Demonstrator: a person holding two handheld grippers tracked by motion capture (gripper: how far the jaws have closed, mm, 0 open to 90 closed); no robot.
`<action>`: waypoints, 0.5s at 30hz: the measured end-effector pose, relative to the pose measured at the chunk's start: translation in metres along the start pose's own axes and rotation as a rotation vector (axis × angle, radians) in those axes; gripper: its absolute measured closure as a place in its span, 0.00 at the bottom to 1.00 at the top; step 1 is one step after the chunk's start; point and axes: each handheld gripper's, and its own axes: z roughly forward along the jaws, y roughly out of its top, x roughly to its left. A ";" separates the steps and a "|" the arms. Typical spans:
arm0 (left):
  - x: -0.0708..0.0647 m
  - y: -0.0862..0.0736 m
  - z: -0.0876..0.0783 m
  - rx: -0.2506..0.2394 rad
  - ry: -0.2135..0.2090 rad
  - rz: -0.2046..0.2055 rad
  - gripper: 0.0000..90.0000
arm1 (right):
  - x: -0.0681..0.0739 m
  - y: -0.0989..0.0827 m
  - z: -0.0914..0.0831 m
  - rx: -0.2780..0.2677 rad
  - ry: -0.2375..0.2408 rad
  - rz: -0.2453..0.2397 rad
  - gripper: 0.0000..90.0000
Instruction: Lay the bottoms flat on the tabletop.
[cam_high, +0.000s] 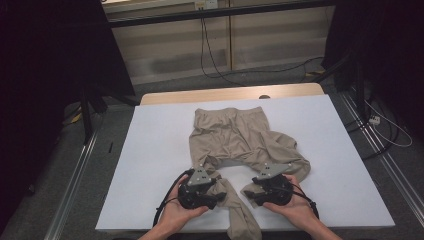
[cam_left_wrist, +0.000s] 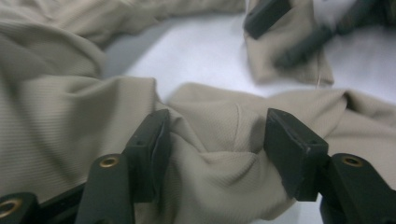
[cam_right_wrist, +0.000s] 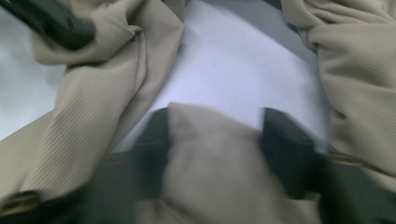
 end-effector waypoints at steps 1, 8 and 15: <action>-0.001 0.000 0.002 0.010 0.003 0.012 0.44 | -0.002 -0.001 -0.004 0.003 0.009 0.002 0.87; -0.002 -0.002 0.006 0.030 0.002 0.003 0.47 | -0.032 -0.019 -0.041 0.068 -0.218 0.026 0.94; -0.009 -0.002 0.001 0.042 -0.048 0.013 0.89 | -0.036 -0.013 -0.056 -0.039 -0.230 0.056 0.66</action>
